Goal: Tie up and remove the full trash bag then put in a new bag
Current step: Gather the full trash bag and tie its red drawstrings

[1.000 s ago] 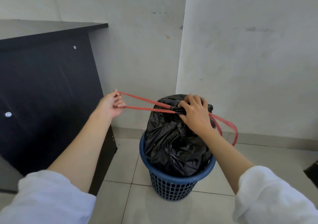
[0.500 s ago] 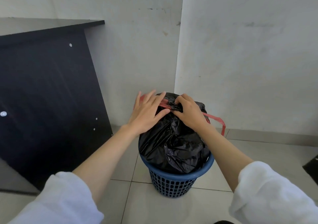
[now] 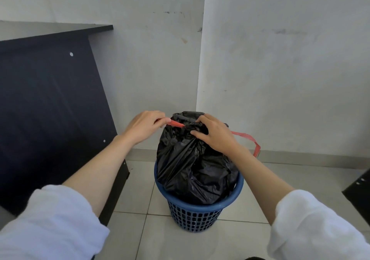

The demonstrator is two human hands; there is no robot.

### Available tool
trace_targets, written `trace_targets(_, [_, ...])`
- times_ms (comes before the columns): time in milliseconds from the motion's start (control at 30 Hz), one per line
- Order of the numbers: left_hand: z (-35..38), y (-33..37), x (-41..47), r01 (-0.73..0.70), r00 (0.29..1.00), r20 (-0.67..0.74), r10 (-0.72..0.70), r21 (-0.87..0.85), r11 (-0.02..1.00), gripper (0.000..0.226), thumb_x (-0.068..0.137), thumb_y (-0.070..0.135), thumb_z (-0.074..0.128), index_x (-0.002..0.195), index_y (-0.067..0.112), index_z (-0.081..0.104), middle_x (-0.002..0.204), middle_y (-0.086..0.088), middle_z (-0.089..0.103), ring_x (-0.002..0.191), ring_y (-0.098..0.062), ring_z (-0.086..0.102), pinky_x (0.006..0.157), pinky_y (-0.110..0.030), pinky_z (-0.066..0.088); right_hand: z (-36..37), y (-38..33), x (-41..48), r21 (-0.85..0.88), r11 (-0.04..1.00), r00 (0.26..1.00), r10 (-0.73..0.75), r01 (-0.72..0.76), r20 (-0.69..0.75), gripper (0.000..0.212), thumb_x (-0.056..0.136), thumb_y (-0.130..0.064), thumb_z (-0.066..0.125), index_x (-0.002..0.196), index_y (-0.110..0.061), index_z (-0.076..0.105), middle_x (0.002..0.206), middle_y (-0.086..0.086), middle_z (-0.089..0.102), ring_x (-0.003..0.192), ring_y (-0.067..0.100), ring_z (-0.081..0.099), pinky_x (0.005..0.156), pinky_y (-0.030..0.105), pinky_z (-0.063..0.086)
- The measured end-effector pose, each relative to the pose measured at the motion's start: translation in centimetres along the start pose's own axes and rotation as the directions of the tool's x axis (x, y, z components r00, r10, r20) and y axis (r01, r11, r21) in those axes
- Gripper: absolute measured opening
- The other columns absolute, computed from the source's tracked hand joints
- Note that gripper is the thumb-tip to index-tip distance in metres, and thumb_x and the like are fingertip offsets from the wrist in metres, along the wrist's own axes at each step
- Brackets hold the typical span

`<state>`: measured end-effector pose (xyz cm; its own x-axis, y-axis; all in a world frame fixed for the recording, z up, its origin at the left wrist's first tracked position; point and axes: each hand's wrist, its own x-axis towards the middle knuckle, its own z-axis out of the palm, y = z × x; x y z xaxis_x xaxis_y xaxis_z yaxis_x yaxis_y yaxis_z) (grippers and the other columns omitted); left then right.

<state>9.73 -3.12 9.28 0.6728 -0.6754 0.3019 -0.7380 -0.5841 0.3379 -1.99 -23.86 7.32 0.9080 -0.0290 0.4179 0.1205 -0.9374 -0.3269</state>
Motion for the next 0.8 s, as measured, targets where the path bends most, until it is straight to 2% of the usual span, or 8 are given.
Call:
trace_targets(133, [0.4,0.5,-0.1,0.179,0.968,-0.154,-0.196,-0.117,0.977,0.028,0.099,0.032,0.045,0.081,0.015,0.057,0.071,0.0,0.049,0.062,-0.017,0.043,0.055,-0.031,0.029,-0.5,0.9,-0.9,0.078,0.995,0.994,0.058,-0.065,0.091,0.062,0.086,-0.053,0.059,0.14,-0.029,0.041,0.141,0.0,0.037,0.131,0.021,0.031,0.105,0.042,0.037])
trace_targets(233, [1.0,1.5,0.0,0.271,0.94,-0.111,-0.323,-0.334,0.903,0.034,0.098,0.034,0.045,0.085,0.006,0.059,0.073,-0.013,0.06,0.066,-0.026,0.052,0.064,-0.035,0.041,-0.7,1.6,-2.2,0.137,0.971,0.981,0.191,-0.195,0.038,0.077,0.081,-0.051,0.067,0.143,-0.023,0.033,0.137,0.004,0.034,0.128,0.022,0.029,0.105,0.038,0.035])
trace_targets(367, [1.3,3.0,-0.6,0.327,0.912,0.004,-0.411,-0.612,0.72,0.034,0.096,0.032,0.052,0.079,0.002,0.059,0.053,0.001,0.047,0.05,-0.015,0.039,0.056,-0.028,0.037,-1.3,2.4,-2.8,0.074,0.936,0.933,0.351,-0.345,-0.081,0.041,0.082,-0.046,0.068,0.1,-0.012,0.054,0.101,0.005,0.054,0.1,0.025,0.048,0.078,0.035,0.042])
trace_targets(467, [1.3,3.3,-1.2,0.367,0.882,0.075,-0.466,-0.729,0.577,0.033,0.095,0.032,0.054,0.07,0.011,0.05,0.049,0.005,0.039,0.043,-0.01,0.028,0.045,-0.021,0.026,-2.9,2.5,-3.1,0.255,0.895,0.925,0.38,-0.367,0.0,0.042,0.082,-0.039,0.071,0.065,-0.016,0.041,0.061,-0.001,0.044,0.062,0.018,0.042,0.055,0.031,0.029])
trace_targets(533, [0.4,4.2,-0.9,0.339,0.888,0.075,-0.454,-0.773,0.536,0.033,0.097,0.034,0.05,0.07,0.015,0.05,0.055,0.003,0.033,0.045,-0.01,0.031,0.045,-0.019,0.028,-4.1,2.5,-2.6,0.421,0.835,0.917,0.399,-0.355,-0.02,0.041,0.083,-0.03,0.071,0.059,-0.013,0.043,0.056,-0.002,0.038,0.055,0.01,0.034,0.052,0.025,0.025])
trace_targets(600, [-0.8,5.5,-0.2,0.308,0.923,0.09,-0.374,-0.757,0.576,0.035,0.097,0.045,0.042,0.086,0.017,0.059,0.066,0.003,0.044,0.061,-0.011,0.047,0.062,-0.023,0.042,-4.9,2.5,-2.0,0.591,0.736,0.905,0.424,-0.33,-0.023,0.035,0.082,-0.03,0.07,0.068,-0.001,0.057,0.064,0.001,0.046,0.064,0.007,0.041,0.06,0.025,0.03])
trace_targets(667, [-1.2,6.2,0.2,0.331,0.941,0.176,-0.29,-0.663,0.672,0.053,0.086,0.065,0.045,0.111,0.019,0.054,0.096,0.003,0.054,0.094,-0.011,0.054,0.089,-0.034,0.044,-4.9,2.8,-1.7,0.682,0.664,0.896,0.443,-0.307,-0.029,0.045,0.076,-0.04,0.066,0.081,0.004,0.06,0.073,0.003,0.05,0.072,0.012,0.044,0.069,0.03,0.032])
trace_targets(800, [1.1,6.6,-0.4,0.328,0.944,0.247,-0.218,-0.651,0.685,0.068,0.056,0.06,0.079,0.104,0.036,0.037,0.124,0.005,0.038,0.124,-0.009,0.036,0.111,-0.033,0.029,-4.3,2.7,-1.8,0.766,0.562,0.872,0.49,-0.313,-0.003,0.023,0.088,-0.023,0.062,0.081,-0.002,0.061,0.077,0.006,0.05,0.076,0.016,0.047,0.072,0.032,0.034])
